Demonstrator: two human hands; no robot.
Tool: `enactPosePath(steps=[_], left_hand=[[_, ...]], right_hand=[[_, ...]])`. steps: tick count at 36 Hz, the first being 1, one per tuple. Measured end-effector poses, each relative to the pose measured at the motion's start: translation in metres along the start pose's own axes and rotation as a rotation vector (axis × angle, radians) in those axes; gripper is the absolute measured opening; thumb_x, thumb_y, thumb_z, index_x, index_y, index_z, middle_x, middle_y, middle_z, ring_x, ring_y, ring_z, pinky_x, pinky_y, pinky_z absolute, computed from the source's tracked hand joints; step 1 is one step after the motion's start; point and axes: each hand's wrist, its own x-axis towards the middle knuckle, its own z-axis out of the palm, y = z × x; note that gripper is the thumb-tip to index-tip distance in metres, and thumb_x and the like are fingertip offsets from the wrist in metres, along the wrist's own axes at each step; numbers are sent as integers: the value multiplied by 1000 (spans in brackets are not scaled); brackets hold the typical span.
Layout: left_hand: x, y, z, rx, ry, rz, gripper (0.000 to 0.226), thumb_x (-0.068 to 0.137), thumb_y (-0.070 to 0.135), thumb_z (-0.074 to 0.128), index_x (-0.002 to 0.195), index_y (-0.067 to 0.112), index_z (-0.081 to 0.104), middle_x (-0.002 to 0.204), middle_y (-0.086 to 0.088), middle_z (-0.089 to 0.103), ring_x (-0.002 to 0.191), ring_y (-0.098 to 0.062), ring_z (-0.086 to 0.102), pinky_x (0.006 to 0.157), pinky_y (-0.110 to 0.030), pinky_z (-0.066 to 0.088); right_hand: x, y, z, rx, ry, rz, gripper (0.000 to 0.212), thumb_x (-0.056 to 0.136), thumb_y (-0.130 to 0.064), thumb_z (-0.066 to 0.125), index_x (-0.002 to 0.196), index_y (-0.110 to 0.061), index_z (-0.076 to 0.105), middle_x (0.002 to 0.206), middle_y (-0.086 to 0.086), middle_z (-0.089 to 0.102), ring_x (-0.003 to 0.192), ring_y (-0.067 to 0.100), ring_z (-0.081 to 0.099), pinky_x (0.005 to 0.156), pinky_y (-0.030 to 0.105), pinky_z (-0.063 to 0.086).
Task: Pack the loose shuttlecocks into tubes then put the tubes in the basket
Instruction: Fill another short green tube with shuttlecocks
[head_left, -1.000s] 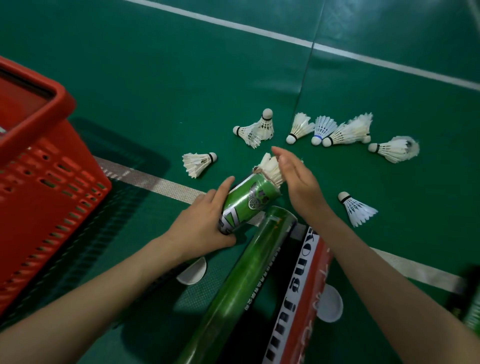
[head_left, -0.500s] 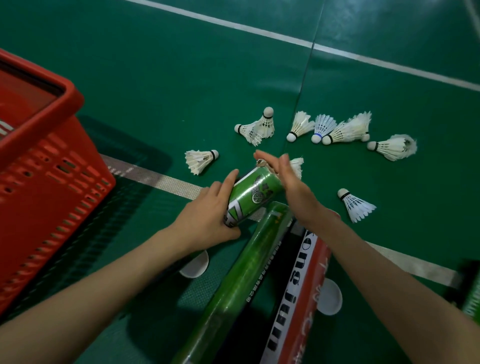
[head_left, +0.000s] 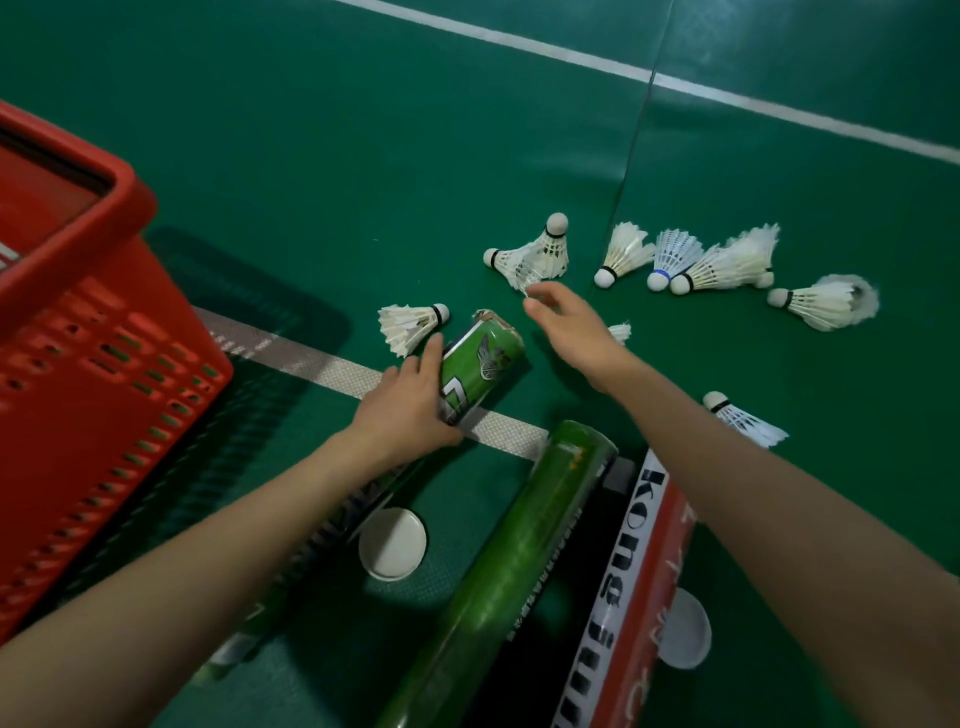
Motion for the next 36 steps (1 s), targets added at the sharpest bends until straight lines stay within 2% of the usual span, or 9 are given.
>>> enactPosePath(steps=[3, 8, 12, 15, 18, 22, 26, 32, 36], left_hand=[[4, -5, 3, -29, 12, -10, 118, 69, 43, 77, 151, 21, -5, 137, -13, 41, 117, -33, 45, 92, -47, 45], [6, -9, 7, -55, 18, 5, 114, 69, 42, 75, 151, 20, -2, 141, -11, 37, 122, -32, 42, 94, -46, 44], [7, -11, 5, -60, 17, -1, 113, 70, 44, 74, 151, 21, -1, 141, -10, 37, 122, -31, 42, 93, -43, 44], [7, -14, 3, -66, 17, -13, 113, 71, 45, 75, 150, 22, -2, 140, -8, 38, 120, -29, 42, 92, -43, 44], [7, -16, 3, -73, 22, -16, 113, 71, 45, 75, 150, 23, -2, 140, -8, 39, 120, -29, 42, 91, -43, 45], [3, -12, 5, -64, 14, 2, 113, 71, 44, 75, 151, 22, -2, 137, -8, 40, 119, -28, 42, 90, -42, 46], [-4, -5, 10, -57, 3, 36, 113, 70, 43, 75, 151, 22, -2, 134, -8, 42, 119, -28, 42, 90, -42, 46], [-18, 5, 9, -69, -62, 159, 118, 68, 43, 76, 150, 27, -6, 137, -7, 42, 116, -26, 44, 90, -42, 46], [-31, 17, 6, -56, -88, 243, 118, 68, 44, 76, 150, 31, -9, 140, -4, 40, 118, -24, 43, 91, -40, 45]], right_hand=[[31, -7, 6, -94, -10, -6, 38, 98, -28, 50, 135, -23, 50, 144, 10, 38, 127, 28, 44, 100, 30, 35], [60, -18, 23, -186, -57, 51, 52, 98, -38, 46, 146, -22, 36, 157, 9, 17, 144, 28, 15, 118, 41, 13], [58, -13, 27, -87, -38, 66, 58, 97, -36, 50, 147, -12, 32, 155, 7, 27, 141, 23, 27, 115, 37, 22], [44, -6, 25, -21, 78, 11, 44, 96, -28, 53, 137, -14, 47, 142, 4, 46, 129, 19, 43, 106, 31, 31], [22, 2, 23, 39, 209, -53, 26, 94, -21, 58, 119, -13, 58, 111, -1, 58, 100, 11, 53, 89, 26, 41], [-8, 18, 16, 121, 313, -150, 10, 93, -11, 56, 102, -12, 58, 81, -6, 51, 66, 5, 45, 60, 18, 38], [-30, 22, 5, 200, 314, -129, 27, 90, 0, 46, 110, -18, 48, 76, -3, 40, 47, 2, 33, 45, 15, 29], [-51, 22, -15, 254, 212, -98, 34, 89, 3, 44, 113, -20, 51, 72, -5, 34, 48, 3, 28, 46, 20, 27], [-65, 13, -13, 251, 52, -122, 19, 95, -18, 45, 105, -23, 60, 84, -1, 55, 70, 12, 51, 65, 26, 38]])
